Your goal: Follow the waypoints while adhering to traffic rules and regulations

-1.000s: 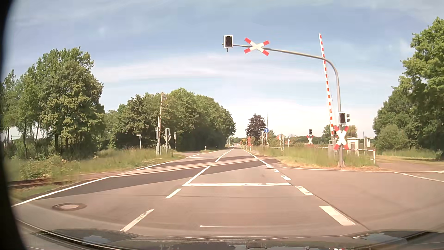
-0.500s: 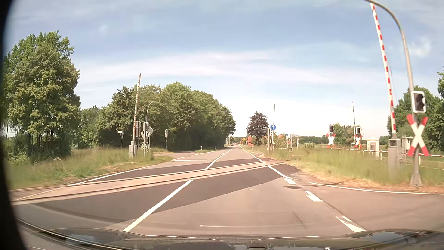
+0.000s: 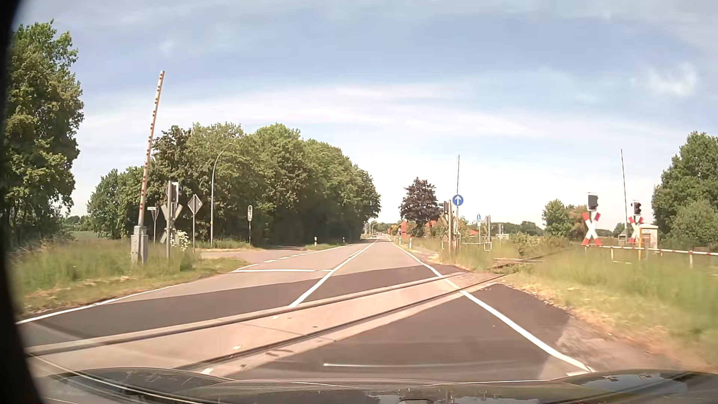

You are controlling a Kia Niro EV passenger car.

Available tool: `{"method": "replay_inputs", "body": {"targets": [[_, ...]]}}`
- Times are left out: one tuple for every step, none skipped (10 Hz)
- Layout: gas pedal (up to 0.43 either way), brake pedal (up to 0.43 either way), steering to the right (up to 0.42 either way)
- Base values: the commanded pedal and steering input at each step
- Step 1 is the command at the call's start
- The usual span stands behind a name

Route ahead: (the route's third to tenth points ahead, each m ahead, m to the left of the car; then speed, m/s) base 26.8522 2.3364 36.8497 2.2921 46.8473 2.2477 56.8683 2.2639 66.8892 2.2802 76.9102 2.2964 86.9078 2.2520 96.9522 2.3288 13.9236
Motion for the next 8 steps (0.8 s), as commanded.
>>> {"method": "replay_inputs", "body": {"targets": [[0.260, 0.000, 0.001], [0.268, 0.000, 0.001], [0.358, 0.000, 0.000], [0.350, 0.000, -0.001], [0.350, 0.000, -0.003], [0.350, 0.000, -0.004], [0.350, 0.000, -0.003], [0.350, 0.000, -0.003]]}}
